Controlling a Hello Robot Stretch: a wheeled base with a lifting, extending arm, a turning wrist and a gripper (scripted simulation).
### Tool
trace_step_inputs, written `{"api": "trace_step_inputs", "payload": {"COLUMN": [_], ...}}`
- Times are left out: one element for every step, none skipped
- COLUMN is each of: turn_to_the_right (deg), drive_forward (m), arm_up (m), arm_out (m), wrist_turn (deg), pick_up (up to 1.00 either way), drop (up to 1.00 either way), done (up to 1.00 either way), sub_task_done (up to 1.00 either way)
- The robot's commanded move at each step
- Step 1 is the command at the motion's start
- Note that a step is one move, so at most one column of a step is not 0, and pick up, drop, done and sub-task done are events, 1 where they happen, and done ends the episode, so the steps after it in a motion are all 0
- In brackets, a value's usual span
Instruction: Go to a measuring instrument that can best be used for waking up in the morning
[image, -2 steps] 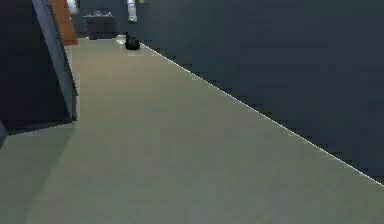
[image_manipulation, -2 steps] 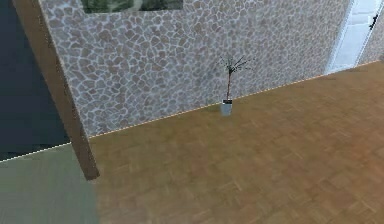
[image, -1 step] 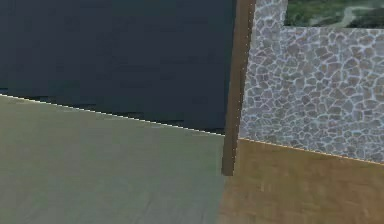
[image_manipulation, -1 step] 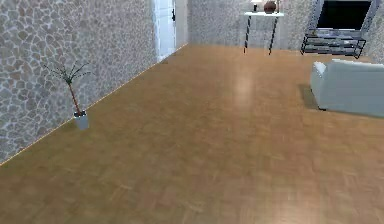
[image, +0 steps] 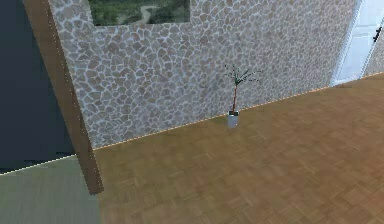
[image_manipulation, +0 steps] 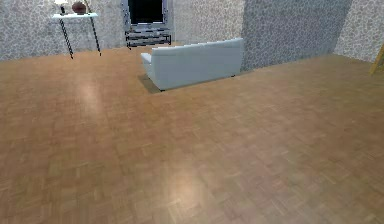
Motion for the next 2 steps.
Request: {"api": "trace_step_inputs", "payload": {"turn_to_the_right": [15.0, 0.0], "drive_forward": [0.00, 0.25], "arm_up": [0.00, 0.00], "arm_out": [0.00, 0.00], "wrist_turn": [0.0, 0.0], "pick_up": [0.00, 0.00], "drop": [0.00, 0.00], "done": [0.00, 0.00], "sub_task_done": [0.00, 0.00]}}
